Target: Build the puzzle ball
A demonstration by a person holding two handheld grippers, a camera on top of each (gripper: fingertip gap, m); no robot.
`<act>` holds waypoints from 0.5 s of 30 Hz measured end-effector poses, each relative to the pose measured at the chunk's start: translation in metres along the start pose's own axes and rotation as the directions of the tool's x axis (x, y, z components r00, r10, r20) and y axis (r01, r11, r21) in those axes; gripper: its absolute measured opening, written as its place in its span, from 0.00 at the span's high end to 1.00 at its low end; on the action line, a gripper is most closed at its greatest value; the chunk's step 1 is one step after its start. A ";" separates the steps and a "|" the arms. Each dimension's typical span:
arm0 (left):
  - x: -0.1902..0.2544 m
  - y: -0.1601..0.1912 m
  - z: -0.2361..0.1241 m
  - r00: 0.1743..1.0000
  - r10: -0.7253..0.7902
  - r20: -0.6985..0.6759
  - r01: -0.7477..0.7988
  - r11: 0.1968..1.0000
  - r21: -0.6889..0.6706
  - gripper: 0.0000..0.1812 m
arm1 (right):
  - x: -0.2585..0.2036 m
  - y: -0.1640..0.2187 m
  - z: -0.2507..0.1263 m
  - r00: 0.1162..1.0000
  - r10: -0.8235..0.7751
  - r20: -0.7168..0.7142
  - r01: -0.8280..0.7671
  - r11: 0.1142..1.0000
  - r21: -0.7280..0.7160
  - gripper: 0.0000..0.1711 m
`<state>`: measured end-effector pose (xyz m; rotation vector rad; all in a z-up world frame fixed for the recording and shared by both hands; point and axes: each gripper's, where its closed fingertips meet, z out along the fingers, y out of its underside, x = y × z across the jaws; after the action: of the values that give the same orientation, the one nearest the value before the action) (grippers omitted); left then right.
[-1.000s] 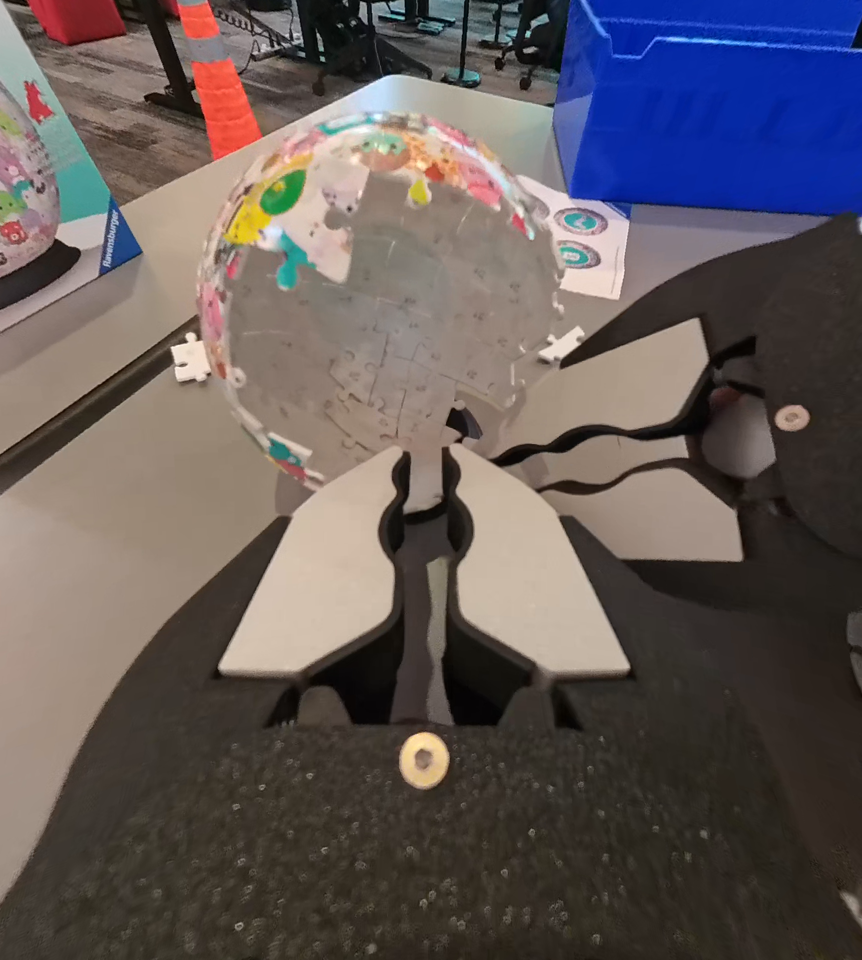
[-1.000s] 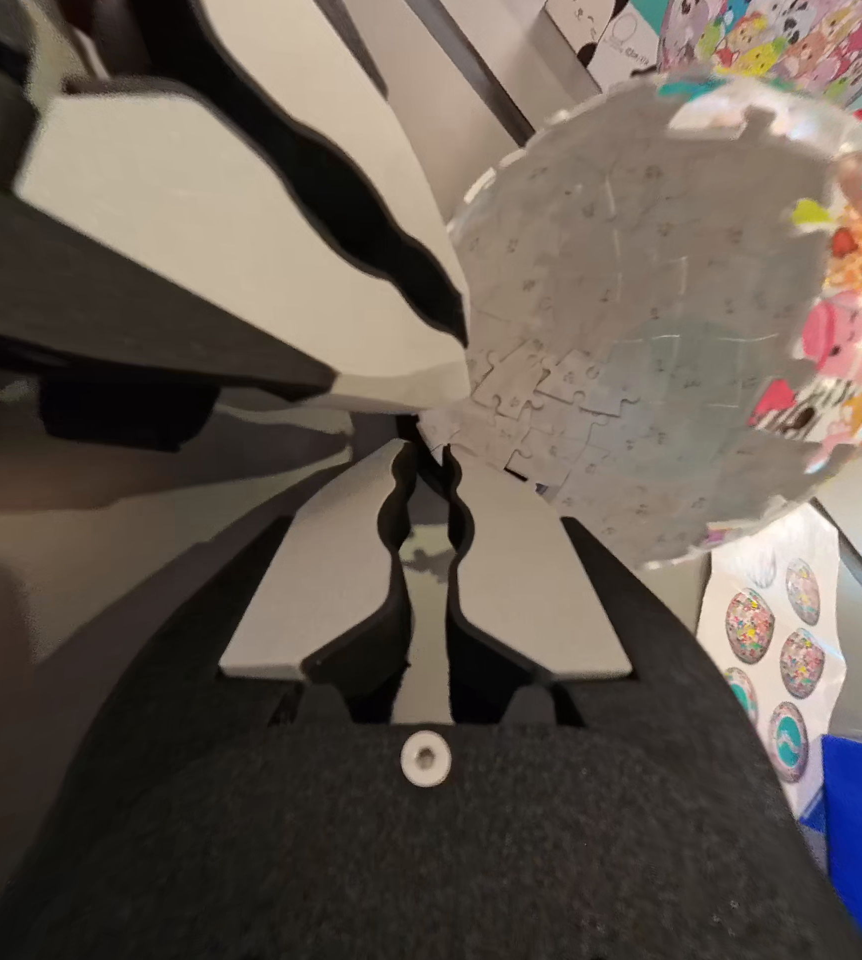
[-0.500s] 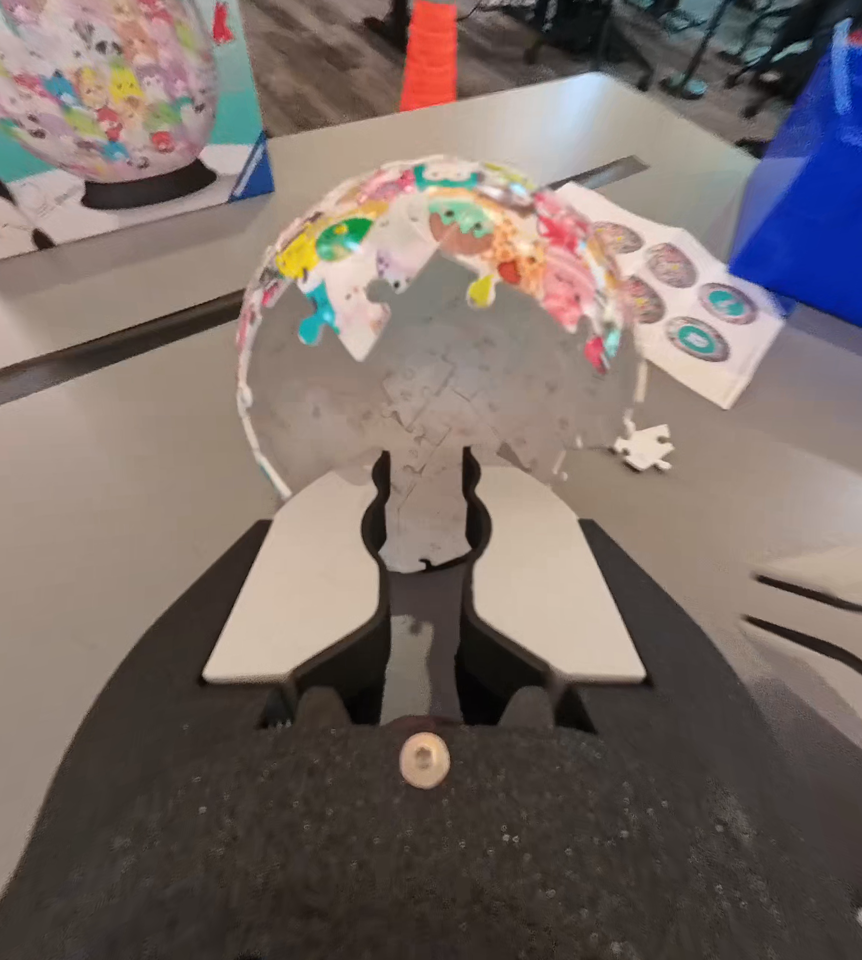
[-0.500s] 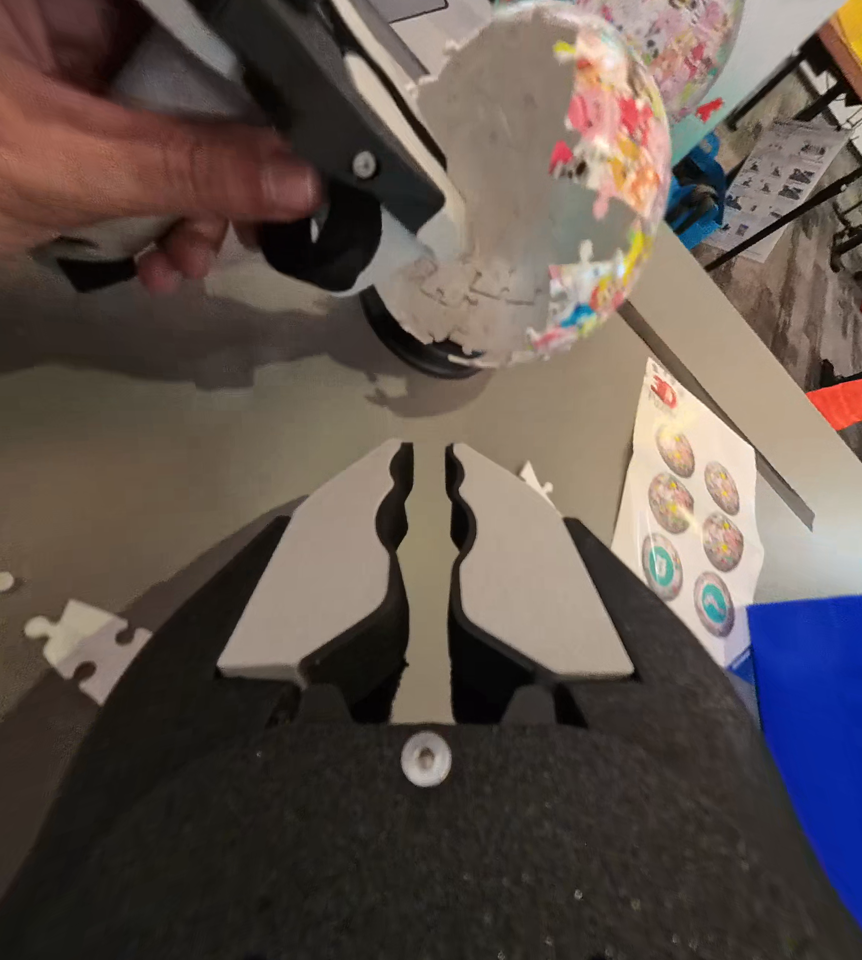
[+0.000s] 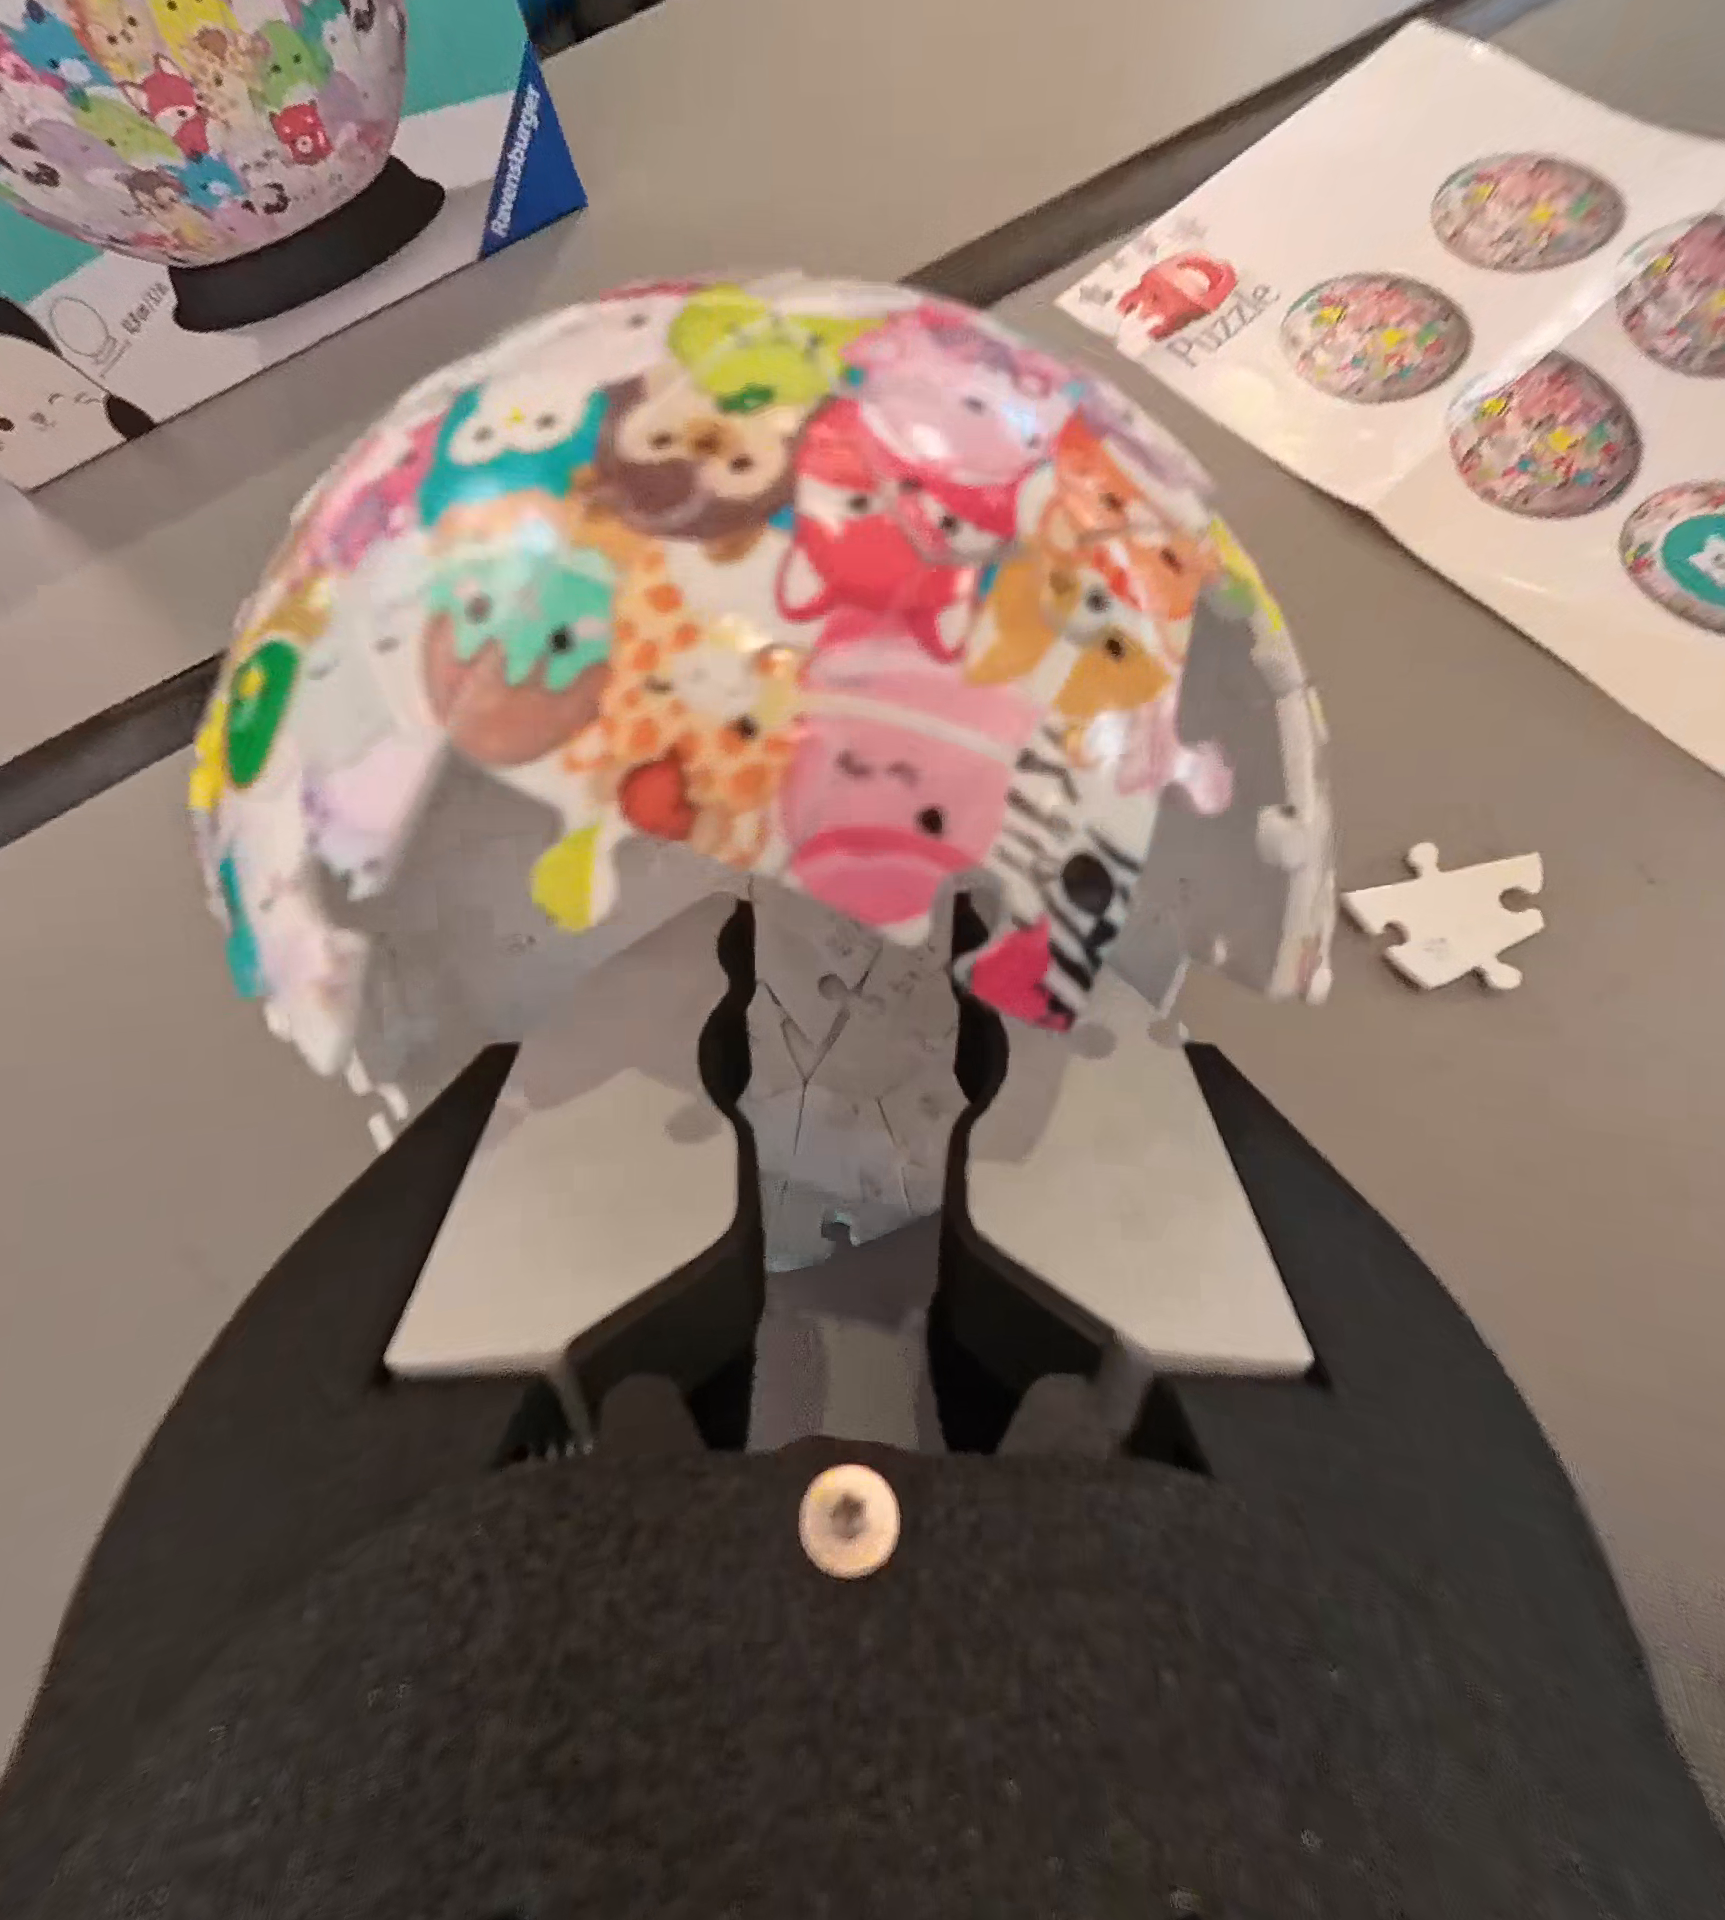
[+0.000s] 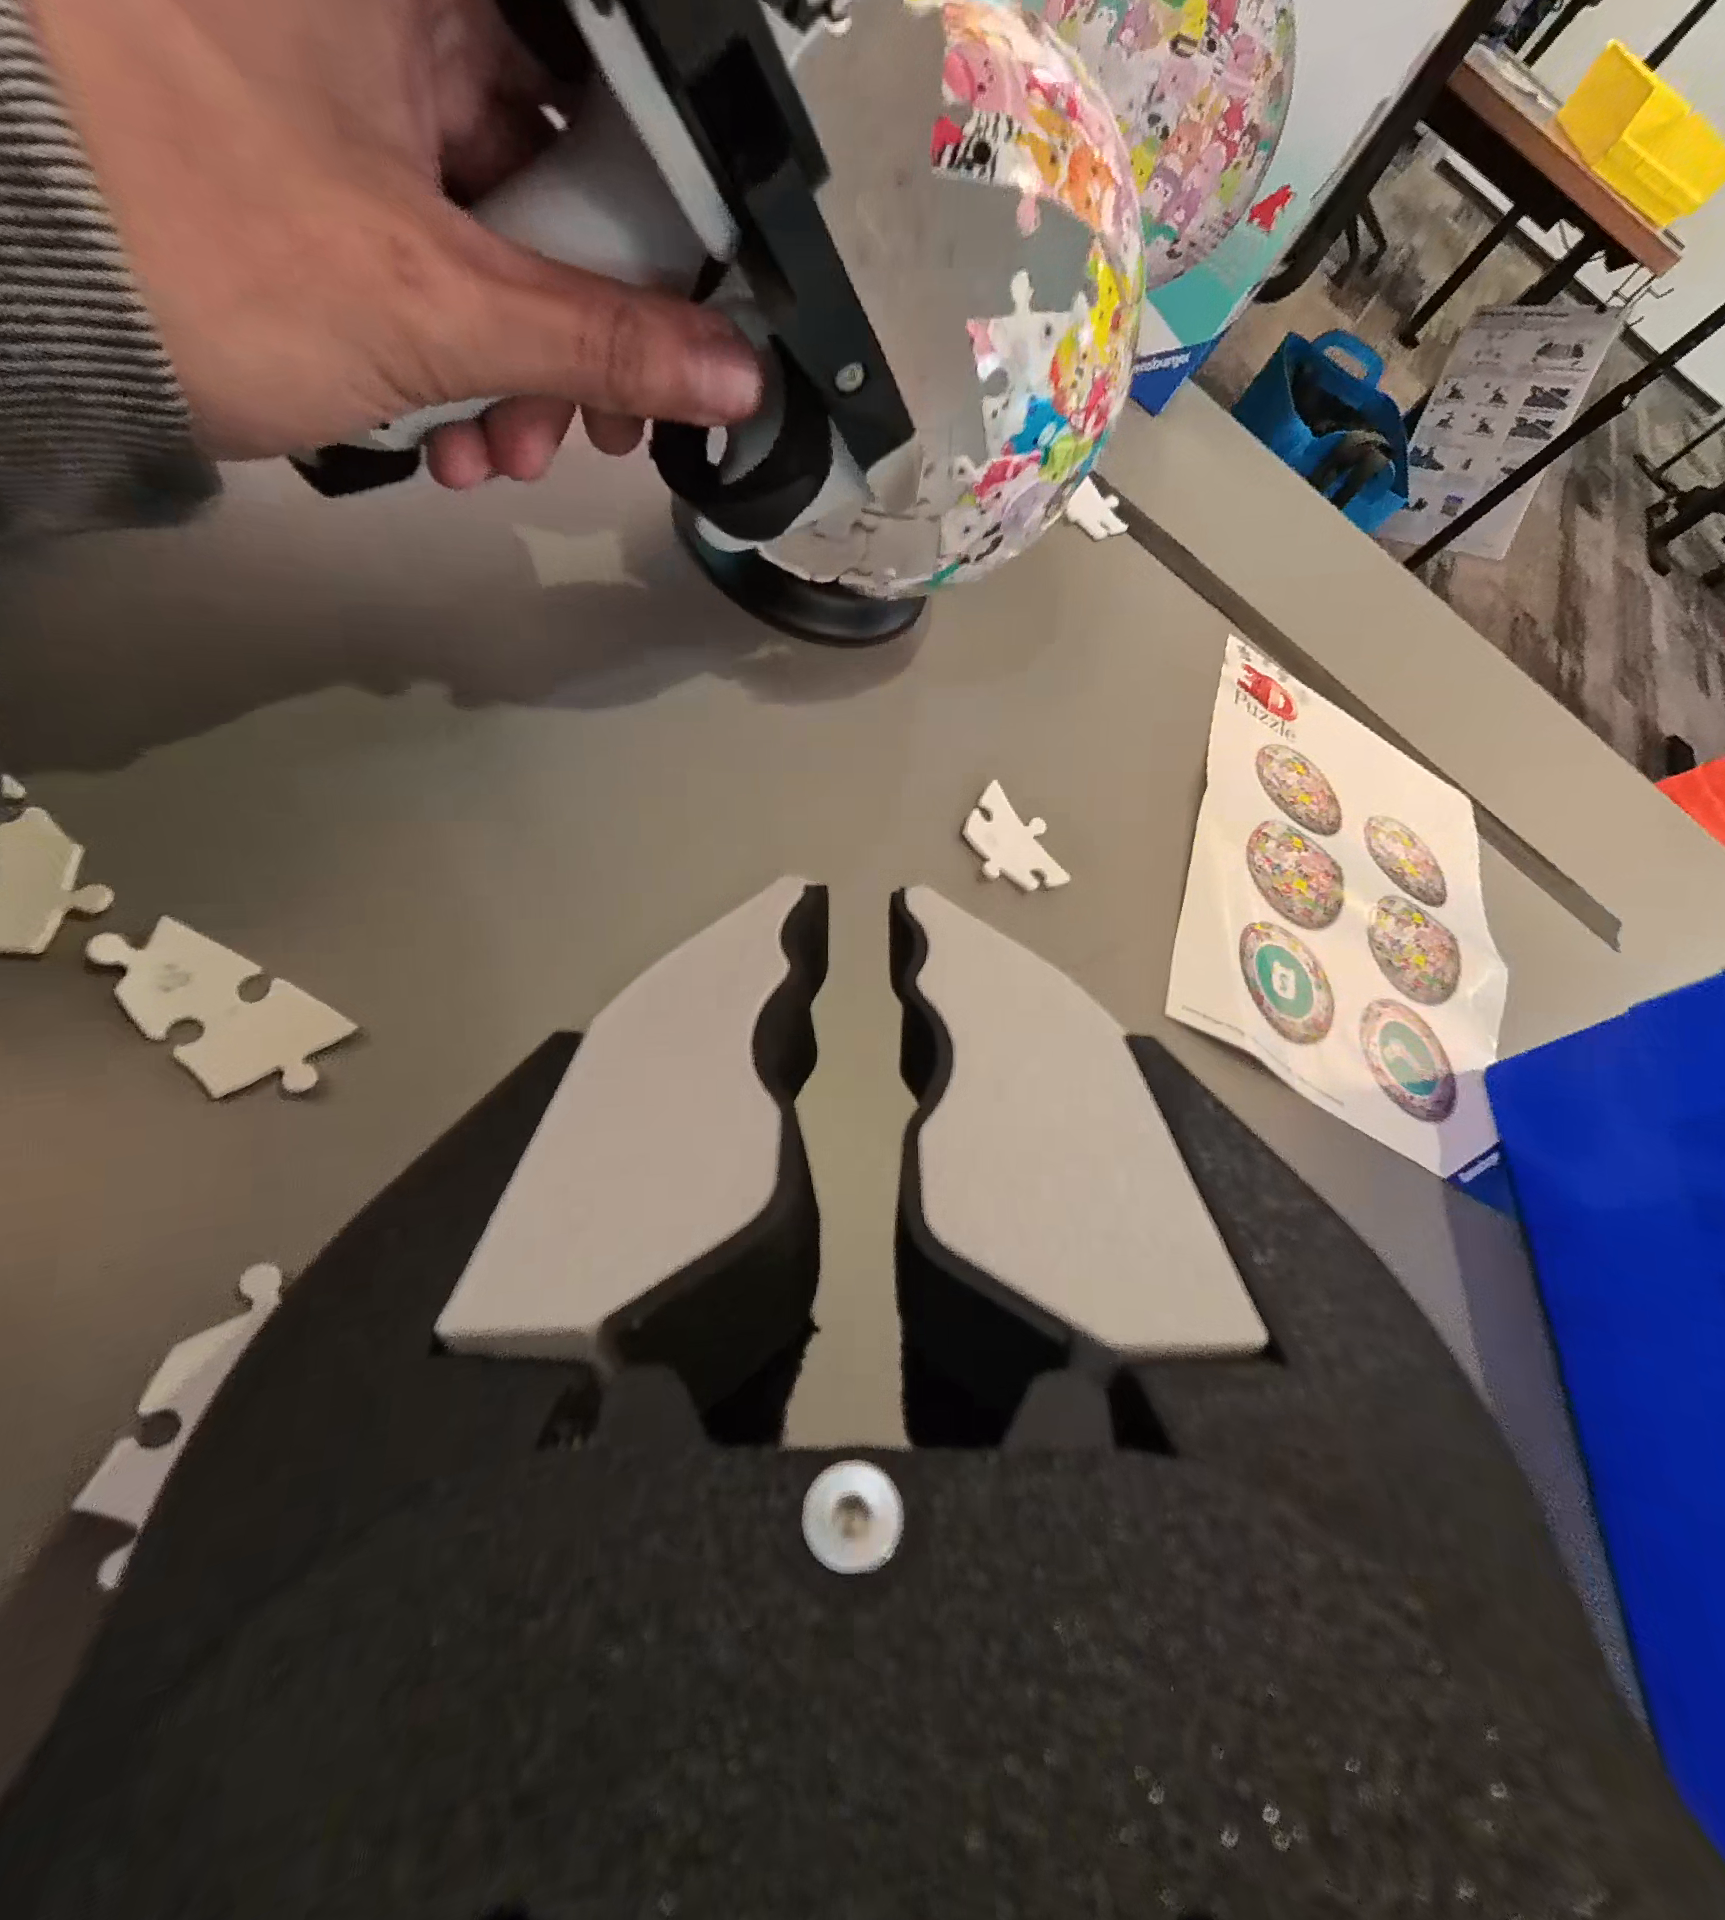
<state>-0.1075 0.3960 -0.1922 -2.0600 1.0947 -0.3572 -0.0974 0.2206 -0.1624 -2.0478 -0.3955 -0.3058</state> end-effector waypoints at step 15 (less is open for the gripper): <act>-0.004 0.013 0.016 0.984 0.174 0.032 -0.161 0.958 -0.236 0.52 | 0.003 0.002 -0.002 0.994 0.081 0.069 -0.084 0.996 0.039 0.94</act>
<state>-0.1088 0.4027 -0.2127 -2.1454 1.3212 -0.0921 -0.0934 0.2184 -0.1620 -2.0317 -0.3544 -0.1778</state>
